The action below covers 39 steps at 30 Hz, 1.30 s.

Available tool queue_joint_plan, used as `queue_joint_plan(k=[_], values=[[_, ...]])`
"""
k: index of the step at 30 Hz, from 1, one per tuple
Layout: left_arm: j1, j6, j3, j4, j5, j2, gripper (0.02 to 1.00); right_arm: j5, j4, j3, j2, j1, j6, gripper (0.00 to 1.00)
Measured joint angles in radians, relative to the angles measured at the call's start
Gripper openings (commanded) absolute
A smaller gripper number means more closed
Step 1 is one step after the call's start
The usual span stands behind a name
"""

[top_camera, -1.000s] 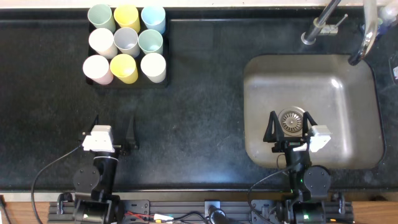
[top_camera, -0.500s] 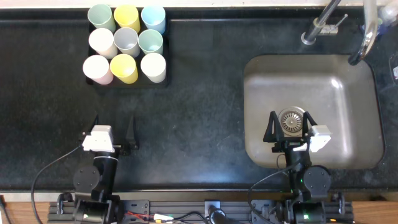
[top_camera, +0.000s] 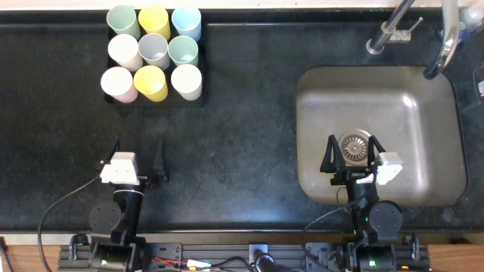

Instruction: Store Cups

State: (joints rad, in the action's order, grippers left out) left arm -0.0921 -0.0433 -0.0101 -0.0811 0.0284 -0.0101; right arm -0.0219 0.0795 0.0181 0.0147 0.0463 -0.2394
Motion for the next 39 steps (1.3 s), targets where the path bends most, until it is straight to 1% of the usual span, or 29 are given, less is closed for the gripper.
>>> queue_joint_plan(k=[21,24,30,39], values=[[0.0,0.0,0.0,0.0,0.0,0.0,0.998,0.004,0.001,0.0,0.0,0.0,0.003,0.998],[0.0,0.0,0.0,0.0,0.0,0.0,0.998,0.004,0.0,0.0,0.0,0.0,0.033,0.998],[0.0,0.0,0.0,0.0,0.0,0.0,0.998,0.004,0.001,0.0,0.0,0.0,0.131,0.996],[0.0,0.0,0.0,0.0,0.0,0.0,0.998,0.004,0.001,0.0,0.0,0.0,0.17,0.998]])
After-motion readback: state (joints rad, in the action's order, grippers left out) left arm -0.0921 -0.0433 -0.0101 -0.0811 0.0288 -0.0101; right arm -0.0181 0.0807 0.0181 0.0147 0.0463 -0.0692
